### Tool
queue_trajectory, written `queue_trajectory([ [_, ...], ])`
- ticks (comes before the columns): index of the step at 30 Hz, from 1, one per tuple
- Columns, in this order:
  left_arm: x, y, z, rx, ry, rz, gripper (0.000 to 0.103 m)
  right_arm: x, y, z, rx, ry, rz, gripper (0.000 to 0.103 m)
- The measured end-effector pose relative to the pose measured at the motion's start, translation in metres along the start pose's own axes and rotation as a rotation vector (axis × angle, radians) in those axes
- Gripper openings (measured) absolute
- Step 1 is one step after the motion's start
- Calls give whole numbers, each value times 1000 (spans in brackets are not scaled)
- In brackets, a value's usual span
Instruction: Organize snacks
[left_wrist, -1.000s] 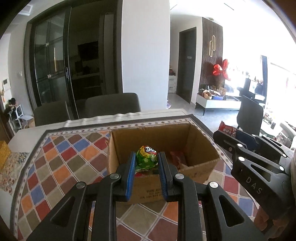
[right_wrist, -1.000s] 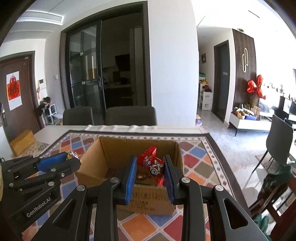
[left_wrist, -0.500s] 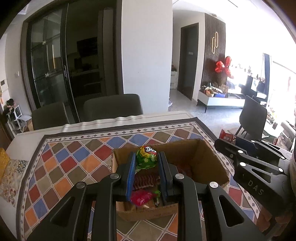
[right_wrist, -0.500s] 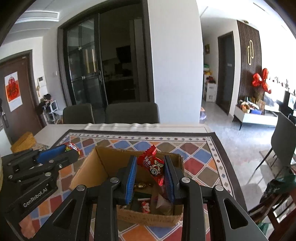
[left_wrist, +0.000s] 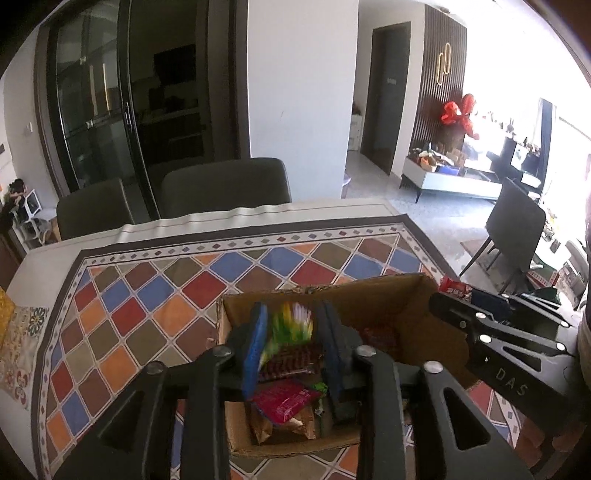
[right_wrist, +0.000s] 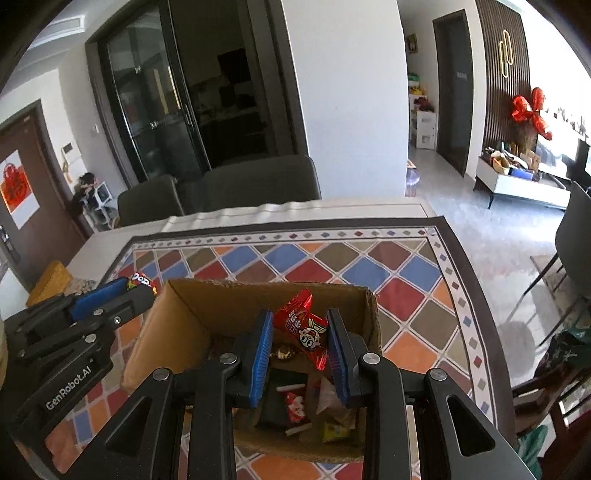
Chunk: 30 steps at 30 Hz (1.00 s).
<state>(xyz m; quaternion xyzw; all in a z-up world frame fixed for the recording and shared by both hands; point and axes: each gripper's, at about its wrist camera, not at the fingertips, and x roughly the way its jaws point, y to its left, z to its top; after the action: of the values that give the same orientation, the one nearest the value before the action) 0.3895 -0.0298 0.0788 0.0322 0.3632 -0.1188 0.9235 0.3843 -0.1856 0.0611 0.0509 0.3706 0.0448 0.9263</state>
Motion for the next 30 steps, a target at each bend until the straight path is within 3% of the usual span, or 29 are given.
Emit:
queue_trajectory([
  [2,0,2,-1,5,-6,14,41,3,-1,-1,-1,9,-20,32],
  [4,-4,2,-5,5,-8,28,43,3,-3,-2,3,15,-39,45],
  [6,-6,4,-7,4,-9,30,43,1,-4,-3,8,16,-50,49],
  [11,-24,5,-17,-5,-31,47,49,-9,-4,-9,5,17,-47,50],
  [13,-34,3,-24,-7,-44,40,51,-16,-3,-13,-2,10,-45,55],
  [21,-76,0,-52,-15,-102,53,58,-63,9,-40,-34,-95,-70,69],
  [30,-128,-4,-90,-19,-197,112,78,-117,17,-72,-57,-211,-89,77],
])
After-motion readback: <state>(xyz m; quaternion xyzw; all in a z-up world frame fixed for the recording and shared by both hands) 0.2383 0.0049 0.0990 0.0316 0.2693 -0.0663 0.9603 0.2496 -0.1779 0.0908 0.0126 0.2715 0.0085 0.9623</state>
